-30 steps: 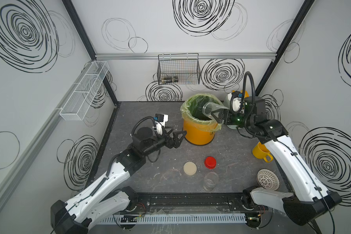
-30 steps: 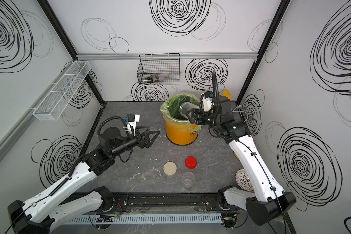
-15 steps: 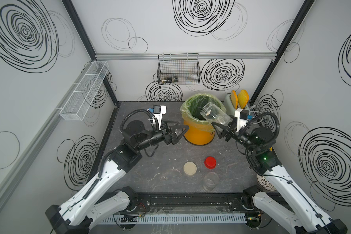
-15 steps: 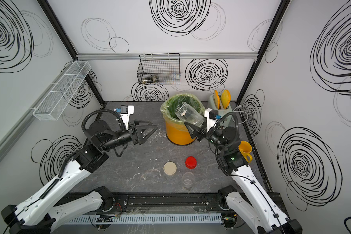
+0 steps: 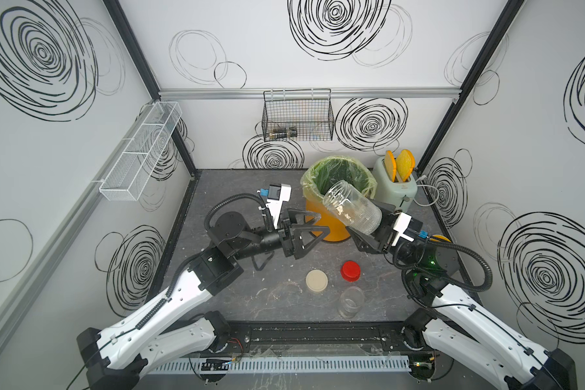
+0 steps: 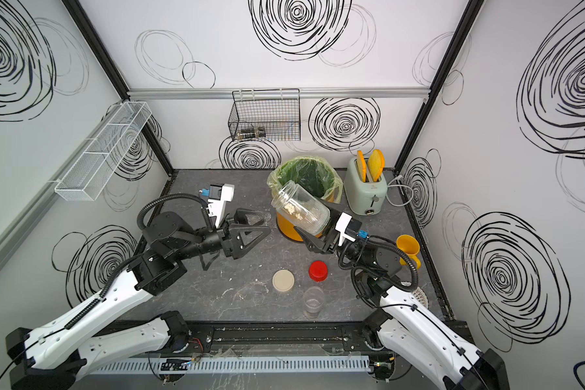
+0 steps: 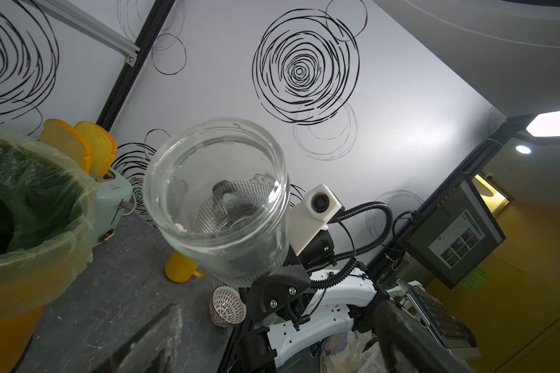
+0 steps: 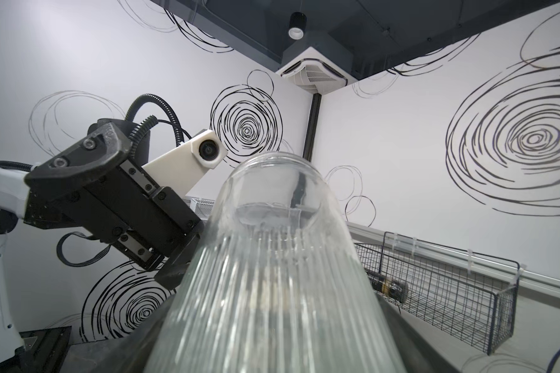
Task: Empty expired oatmeal from jars
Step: Place the jar at the center of the board.
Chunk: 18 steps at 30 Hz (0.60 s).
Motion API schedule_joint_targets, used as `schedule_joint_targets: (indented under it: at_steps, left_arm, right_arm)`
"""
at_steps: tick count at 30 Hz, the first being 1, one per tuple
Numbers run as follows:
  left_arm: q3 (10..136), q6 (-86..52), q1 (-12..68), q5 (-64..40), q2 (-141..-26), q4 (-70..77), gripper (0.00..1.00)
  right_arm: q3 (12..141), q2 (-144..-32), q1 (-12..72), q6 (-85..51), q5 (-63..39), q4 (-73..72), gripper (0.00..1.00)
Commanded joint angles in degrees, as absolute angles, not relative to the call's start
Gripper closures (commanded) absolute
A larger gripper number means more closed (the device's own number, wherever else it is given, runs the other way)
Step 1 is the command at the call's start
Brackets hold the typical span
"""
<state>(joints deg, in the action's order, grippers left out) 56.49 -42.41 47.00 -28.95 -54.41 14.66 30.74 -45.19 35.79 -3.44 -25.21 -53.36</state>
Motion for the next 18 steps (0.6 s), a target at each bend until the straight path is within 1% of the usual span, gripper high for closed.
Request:
schedule_joint_targets:
  at_steps: [1,4,7,14,18]
  left_arm:
    - [55.6,-40.6,49.3,-26.0,-55.8,24.6,0.04]
    - [55.8,-40.6,50.5,-25.8,-58.2,27.7,0.04]
    - [57.1,-39.5,51.6,-24.6,-60.9,27.9,0.04]
    - [57.5,-37.0,53.5,-17.9,-63.5,30.8,0.04]
    - [55.7,-37.7,53.6,-14.1,-62.8,36.2,0.04]
  right_arm:
    - [31.5,-45.7,37.4,-1.5,-24.1,-64.8,1.00]
    - [31.7,-46.6,39.2,-1.1,-23.6,-66.0,1.00]
    - [31.9,-47.7,41.0,-1.2,-23.2,-67.4,1.00]
    - [31.8,-50.8,45.9,0.0,-21.6,-68.8,1.00]
    - [31.6,-52.2,47.2,0.4,-20.4,-69.4,1.00]
